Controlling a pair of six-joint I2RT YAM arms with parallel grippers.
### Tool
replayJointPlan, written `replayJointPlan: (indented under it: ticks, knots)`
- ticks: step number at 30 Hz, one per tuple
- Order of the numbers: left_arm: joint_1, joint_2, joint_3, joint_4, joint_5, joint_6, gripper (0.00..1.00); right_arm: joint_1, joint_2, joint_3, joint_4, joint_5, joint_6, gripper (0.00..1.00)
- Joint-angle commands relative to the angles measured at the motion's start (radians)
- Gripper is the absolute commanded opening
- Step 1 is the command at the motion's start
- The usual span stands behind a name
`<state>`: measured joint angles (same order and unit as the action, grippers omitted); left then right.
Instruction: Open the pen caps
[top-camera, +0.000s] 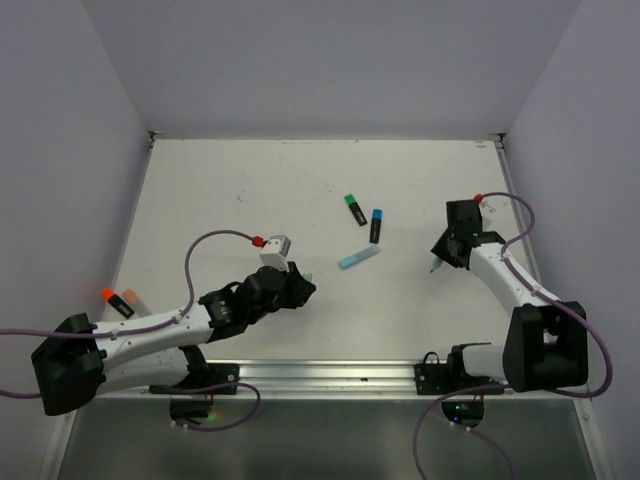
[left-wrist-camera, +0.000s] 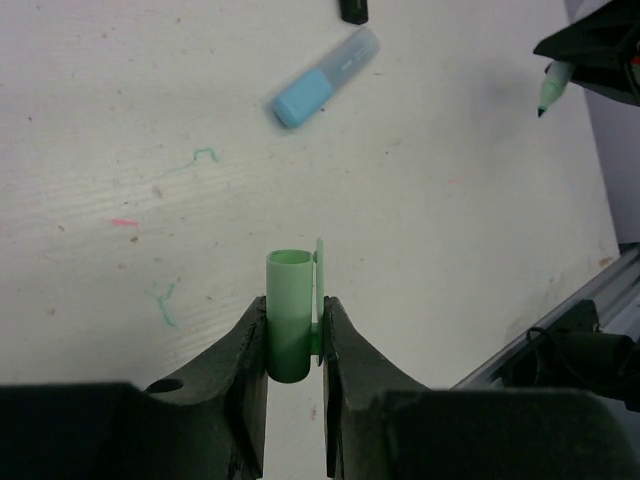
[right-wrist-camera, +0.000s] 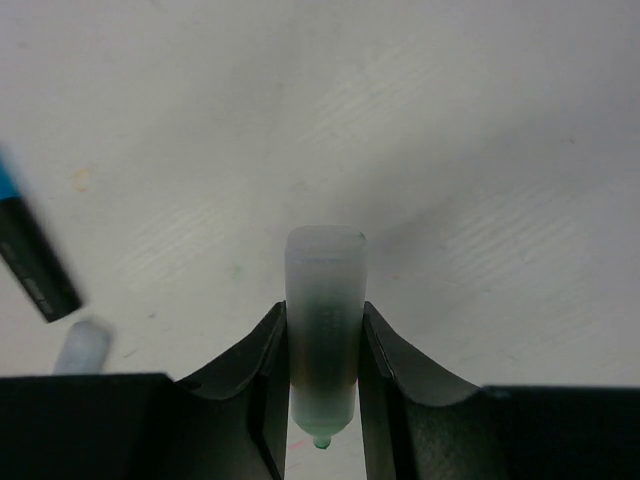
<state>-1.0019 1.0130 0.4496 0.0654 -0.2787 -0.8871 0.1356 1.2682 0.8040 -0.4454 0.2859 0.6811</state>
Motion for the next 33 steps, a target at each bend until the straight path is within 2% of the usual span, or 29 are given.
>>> replayJointPlan:
  ticks: [1, 4, 6, 8, 11, 18, 21, 24, 25, 29, 30, 31, 33]
  knots:
    - [0.005, 0.068, 0.081, -0.041, -0.109, 0.025, 0.0, -0.094, 0.026, -0.052, -0.047, -0.068, -0.069, 0.0]
    - [0.014, 0.11, 0.084, -0.062, -0.162, 0.034, 0.0, -0.142, 0.022, -0.083, -0.033, -0.067, -0.086, 0.0]
    - [0.055, 0.133, 0.055, -0.04, -0.14, 0.042, 0.0, -0.188, 0.031, -0.091, -0.027, -0.057, -0.11, 0.0]
    - [0.089, 0.15, 0.032, -0.013, -0.096, 0.048, 0.0, -0.191, 0.065, -0.085, -0.027, -0.022, -0.132, 0.01]
    - [0.144, 0.19, 0.012, 0.022, -0.079, 0.065, 0.0, -0.191, 0.106, -0.075, -0.026, -0.054, -0.137, 0.02]
    - [0.187, 0.321, 0.041, 0.062, -0.08, 0.094, 0.0, -0.191, 0.123, -0.069, -0.006, -0.091, -0.172, 0.09]
    - [0.195, 0.367, 0.057, 0.092, -0.06, 0.103, 0.0, -0.192, 0.14, -0.071, 0.004, -0.123, -0.184, 0.14]
    - [0.207, 0.416, 0.087, 0.096, -0.04, 0.111, 0.0, -0.191, 0.157, -0.065, 0.007, -0.134, -0.192, 0.28]
    - [0.216, 0.427, 0.098, 0.102, -0.027, 0.117, 0.0, -0.191, 0.157, -0.065, 0.007, -0.133, -0.192, 0.4]
    - [0.232, 0.472, 0.118, 0.12, -0.001, 0.123, 0.0, -0.191, 0.137, -0.066, 0.005, -0.117, -0.192, 0.59]
    - [0.235, 0.483, 0.121, 0.12, 0.003, 0.12, 0.0, -0.189, 0.131, -0.065, 0.004, -0.11, -0.192, 0.61]
    - [0.236, 0.489, 0.124, 0.12, 0.003, 0.12, 0.0, -0.191, 0.117, -0.062, -0.002, -0.093, -0.193, 0.68]
    - [0.243, 0.489, 0.123, 0.12, 0.001, 0.12, 0.0, -0.191, 0.097, -0.055, -0.016, -0.083, -0.195, 0.7]
